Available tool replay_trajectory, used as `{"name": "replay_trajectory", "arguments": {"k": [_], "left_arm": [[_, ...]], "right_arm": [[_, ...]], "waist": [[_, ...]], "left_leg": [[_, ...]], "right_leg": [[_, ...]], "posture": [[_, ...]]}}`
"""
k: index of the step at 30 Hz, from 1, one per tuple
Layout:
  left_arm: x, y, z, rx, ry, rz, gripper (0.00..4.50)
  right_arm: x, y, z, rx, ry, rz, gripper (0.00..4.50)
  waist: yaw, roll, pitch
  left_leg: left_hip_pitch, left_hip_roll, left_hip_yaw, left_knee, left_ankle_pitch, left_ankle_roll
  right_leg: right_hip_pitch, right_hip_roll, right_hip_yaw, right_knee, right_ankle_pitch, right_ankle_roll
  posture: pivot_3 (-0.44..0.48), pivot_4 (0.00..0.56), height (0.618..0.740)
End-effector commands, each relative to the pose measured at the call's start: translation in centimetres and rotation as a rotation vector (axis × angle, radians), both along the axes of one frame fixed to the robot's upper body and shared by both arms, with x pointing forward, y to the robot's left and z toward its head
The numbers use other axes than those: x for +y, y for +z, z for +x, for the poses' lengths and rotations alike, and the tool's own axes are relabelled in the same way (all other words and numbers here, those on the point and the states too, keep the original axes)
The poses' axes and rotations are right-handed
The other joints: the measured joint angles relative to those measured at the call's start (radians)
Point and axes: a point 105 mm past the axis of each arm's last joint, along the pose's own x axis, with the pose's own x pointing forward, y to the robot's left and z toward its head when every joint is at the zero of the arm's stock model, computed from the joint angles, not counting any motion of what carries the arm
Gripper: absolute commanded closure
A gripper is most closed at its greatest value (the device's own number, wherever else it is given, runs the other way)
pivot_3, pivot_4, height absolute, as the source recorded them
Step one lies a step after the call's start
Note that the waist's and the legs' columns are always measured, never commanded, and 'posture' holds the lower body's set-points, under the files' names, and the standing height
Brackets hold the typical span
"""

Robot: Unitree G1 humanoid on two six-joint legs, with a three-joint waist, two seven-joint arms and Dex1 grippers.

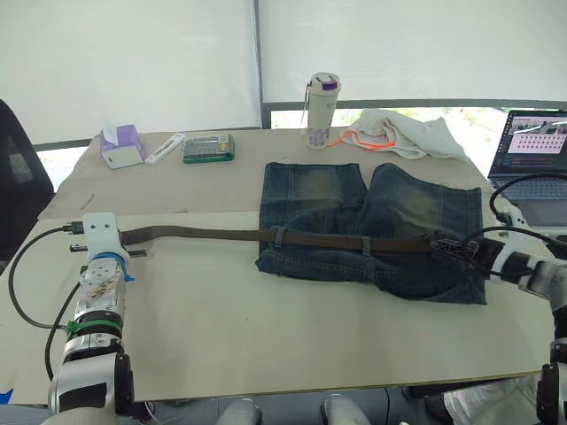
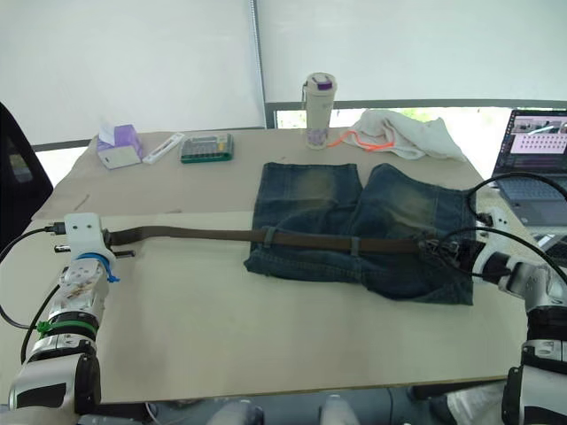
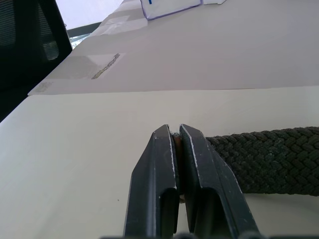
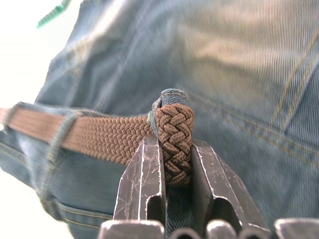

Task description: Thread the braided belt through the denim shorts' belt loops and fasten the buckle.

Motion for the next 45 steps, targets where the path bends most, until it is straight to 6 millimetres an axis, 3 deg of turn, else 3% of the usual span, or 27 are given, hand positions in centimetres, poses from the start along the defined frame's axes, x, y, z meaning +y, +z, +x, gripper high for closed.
{"name": "replay_trajectory", "arguments": {"k": [1,3,4,5,7,16,21,23,26,29,33,36,40,45], "left_arm": [[1.2,-1.7,-1.2,0.063,0.045,-0.014,4.5],[1.2,-1.7,-1.2,0.068,0.034,-0.012,4.5],[1.3,-1.7,-1.2,0.072,0.037,-0.001,3.74],[1.6,-1.7,-1.4,0.079,0.049,0.014,3.74],[2.3,-1.7,-1.7,0.089,0.077,0.027,3.24],[2.3,-1.8,-1.5,0.105,0.08,0.04,0.15],[2.7,-1.2,-1.4,0.095,0.093,0.061,0.0],[1.8,-0.4,-0.6,0.06,0.037,0.04,0.0],[-0.9,3.5,1.8,-0.103,-0.131,0.028,0.0],[-6.3,8.5,4.4,-0.261,-0.401,-0.012,0.0],[-13.3,11.5,5.3,-0.312,-0.76,-0.087,0.0],[-17.5,11.2,4.8,-0.236,-0.984,-0.138,0.0],[-22.8,8.3,3.3,-0.022,-1.263,-0.18,0.0],[-25.7,5.4,3.4,0.126,-1.341,-0.222,0.0]], "right_arm": [[-1.2,1.8,-0.4,-0.082,-0.05,0.003,4.24],[-1.4,2.3,-0.5,-0.126,-0.065,0.003,4.24],[-1.6,2.5,-0.6,-0.14,-0.079,0.008,4.24],[-1.7,2.7,-0.6,-0.151,-0.091,0.006,4.24],[-1.8,2.8,-1.0,-0.161,-0.093,0.0,4.24],[-0.8,1.7,-1.5,-0.16,-0.096,-0.027,4.24],[0.1,2.6,-1.9,-0.205,-0.057,-0.002,4.24],[0.7,2.9,-2.2,-0.219,-0.033,0.008,4.24],[1.4,3.0,-2.4,-0.229,-0.01,0.012,4.24],[1.9,2.9,-2.5,-0.23,0.001,0.012,4.24],[2.3,2.6,-2.5,-0.226,0.01,0.01,4.24],[2.5,2.6,-2.5,-0.226,0.015,0.002,4.24],[2.5,2.6,-2.5,-0.229,0.018,0.001,4.24],[2.5,2.7,-2.5,-0.24,0.012,0.002,4.24]], "waist": [[0.0,0.0,0.0],[0.0,0.001,0.0],[0.0,0.001,0.0],[0.0,0.001,-0.001],[0.0,0.001,0.0],[0.003,0.001,-0.001],[0.008,0.002,-0.001],[0.008,0.002,-0.001],[0.011,0.0,0.0],[0.013,-0.003,0.002],[0.014,-0.004,0.002],[-0.003,-0.001,0.0],[-0.014,0.0,0.0],[-0.011,-0.001,0.0]], "left_leg": [[0.0,0.0,0.0,0.0,0.0,0.0],[0.0,0.0,0.0,0.0,0.0,0.0],[0.0,0.0,0.0,0.0,0.0,0.0],[0.0,0.0,0.0,0.0,0.0,0.0],[0.0,0.0,0.0,0.0,0.0,0.0],[0.0,0.0,0.0,0.001,0.0,0.0],[0.0,-0.001,0.0,0.001,0.0,0.0],[0.0,-0.001,0.0,0.001,0.0,0.0],[0.0,0.0,-0.001,0.001,0.0,0.0],[-0.002,0.0,-0.001,0.003,0.0,0.0],[-0.006,0.0,-0.002,0.005,0.0,0.0],[-0.005,0.0,-0.001,0.005,0.0,0.001],[-0.004,0.001,0.0,0.005,-0.001,0.002],[-0.004,0.001,0.0,0.006,-0.001,0.002]], "right_leg": [[0.0,0.0,0.0,0.0,0.0,0.0],[0.0,0.0,0.0,0.0,0.0,0.0],[0.0,0.0,0.0,0.0,0.0,0.0],[0.0,0.0,0.0,0.0,0.0,0.0],[0.0,0.0,0.0,0.0,0.0,0.0],[0.0,0.0,0.0,0.002,0.0,0.0],[0.0,0.0,0.0,0.002,0.0,0.0],[0.0,0.0,0.0,0.002,0.0,0.0],[0.0,0.0,-0.001,0.002,0.0,0.0],[0.0,0.0,-0.001,0.002,0.0,0.0],[-0.001,0.0,-0.003,0.0,0.001,0.001],[-0.001,0.0,-0.001,0.0,0.001,0.001],[-0.001,0.002,0.0,0.001,0.001,0.001],[0.0,0.003,0.0,0.0,0.001,0.001]], "posture": [[0.0,0.15,0.74],[0.0,0.15,0.74],[0.0,0.15,0.74],[0.0,0.15,0.74],[0.0,0.15,0.74],[0.0,0.15,0.74],[0.0,0.15,0.74],[0.0,0.15,0.74],[0.0,0.15,0.74],[0.0,0.15,0.74],[0.0,0.15,0.74],[0.0,0.15,0.74],[0.0,0.15,0.74],[0.0,0.15,0.74]]}}
